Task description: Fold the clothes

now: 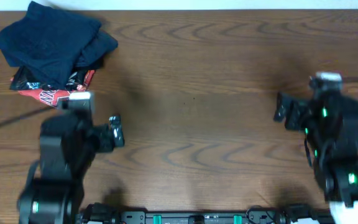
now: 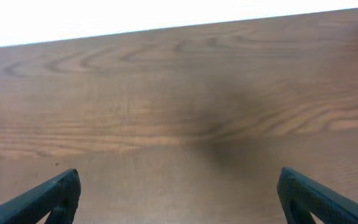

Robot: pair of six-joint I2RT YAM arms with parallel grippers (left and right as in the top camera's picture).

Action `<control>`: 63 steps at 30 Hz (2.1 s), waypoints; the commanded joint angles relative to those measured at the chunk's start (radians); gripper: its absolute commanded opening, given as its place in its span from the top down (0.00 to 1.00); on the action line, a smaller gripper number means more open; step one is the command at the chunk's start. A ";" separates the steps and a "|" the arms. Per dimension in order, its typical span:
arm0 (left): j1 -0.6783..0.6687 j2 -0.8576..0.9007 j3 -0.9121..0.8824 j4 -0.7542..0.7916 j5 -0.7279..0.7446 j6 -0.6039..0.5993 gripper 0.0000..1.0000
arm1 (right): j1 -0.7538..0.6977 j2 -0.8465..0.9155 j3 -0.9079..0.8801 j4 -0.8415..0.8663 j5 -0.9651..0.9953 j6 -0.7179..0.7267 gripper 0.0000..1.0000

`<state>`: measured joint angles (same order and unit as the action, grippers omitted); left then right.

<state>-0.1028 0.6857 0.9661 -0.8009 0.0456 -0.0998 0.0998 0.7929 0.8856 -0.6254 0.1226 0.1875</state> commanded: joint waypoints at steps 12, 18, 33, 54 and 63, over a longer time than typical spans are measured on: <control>0.003 -0.214 -0.043 -0.035 -0.002 0.013 0.02 | 0.013 -0.172 -0.142 -0.228 0.042 0.044 0.01; 0.003 -0.211 -0.043 -0.035 -0.002 0.013 0.02 | 0.013 -0.172 -0.142 -0.337 0.042 0.044 0.01; 0.003 -0.211 -0.043 -0.036 -0.002 0.013 0.02 | -0.009 -0.242 -0.217 -0.153 0.004 -0.088 0.01; 0.003 -0.211 -0.043 -0.036 -0.002 0.013 0.02 | -0.056 -0.788 -0.831 0.537 -0.105 -0.159 0.01; 0.003 -0.211 -0.043 -0.036 -0.002 0.013 0.02 | -0.057 -0.788 -0.880 0.620 -0.105 -0.354 0.01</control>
<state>-0.1028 0.4721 0.9249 -0.8375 0.0456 -0.0998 0.0486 0.0124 0.0101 0.0029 0.0246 -0.0578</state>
